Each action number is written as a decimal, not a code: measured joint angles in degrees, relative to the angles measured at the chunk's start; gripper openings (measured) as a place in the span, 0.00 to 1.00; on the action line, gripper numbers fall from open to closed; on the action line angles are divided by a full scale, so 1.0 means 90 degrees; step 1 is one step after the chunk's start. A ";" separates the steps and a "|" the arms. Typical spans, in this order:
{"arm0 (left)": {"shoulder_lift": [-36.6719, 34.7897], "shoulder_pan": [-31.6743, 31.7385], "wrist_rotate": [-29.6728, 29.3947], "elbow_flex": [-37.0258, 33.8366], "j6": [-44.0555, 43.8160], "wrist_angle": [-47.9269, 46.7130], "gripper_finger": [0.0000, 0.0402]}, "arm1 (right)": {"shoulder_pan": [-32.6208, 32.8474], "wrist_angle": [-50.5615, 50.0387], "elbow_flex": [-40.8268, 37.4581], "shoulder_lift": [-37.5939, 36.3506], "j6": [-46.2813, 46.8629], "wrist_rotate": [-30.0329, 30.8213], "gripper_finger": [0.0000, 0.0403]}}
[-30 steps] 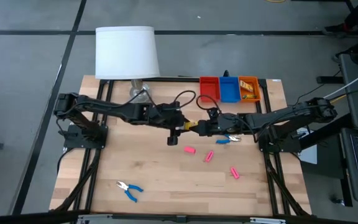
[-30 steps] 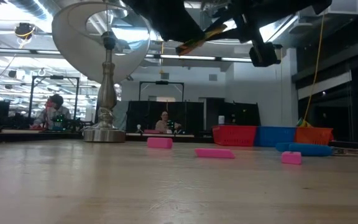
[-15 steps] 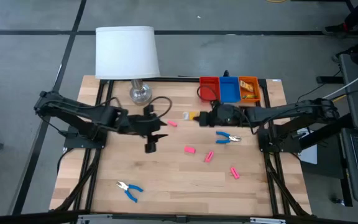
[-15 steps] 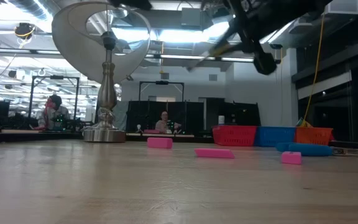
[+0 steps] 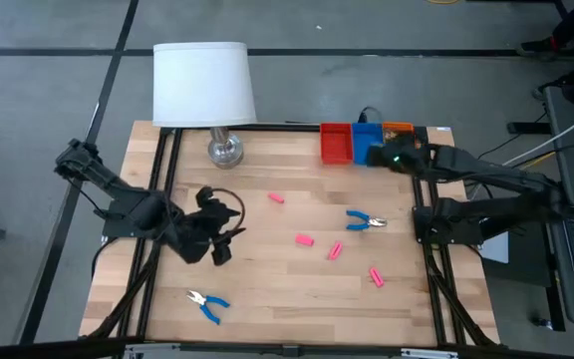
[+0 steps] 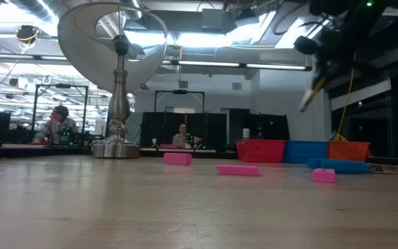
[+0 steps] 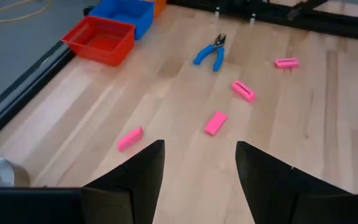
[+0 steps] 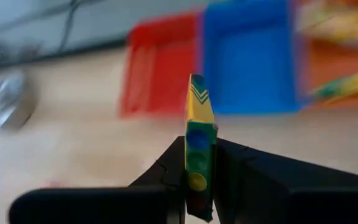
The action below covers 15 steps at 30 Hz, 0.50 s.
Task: Pick & Place School Supplies
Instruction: Put the crayon box into the orange bin
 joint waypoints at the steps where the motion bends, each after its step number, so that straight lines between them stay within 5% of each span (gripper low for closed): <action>1: 0.0015 -0.0069 -0.0087 0.0000 -0.0117 -0.0001 0.48 | -0.0212 -0.0195 0.0002 -0.0145 -0.0040 0.0143 0.11; 7: 0.0097 -0.0228 -0.0347 0.0000 -0.0383 -0.0010 0.48 | -0.1373 -0.1358 0.0002 -0.0332 -0.0589 0.0231 0.11; 15: 0.0100 -0.0228 -0.0594 0.0000 -0.0462 -0.0004 0.48 | -0.2359 -0.1381 0.0002 0.0299 -0.1544 0.0423 0.11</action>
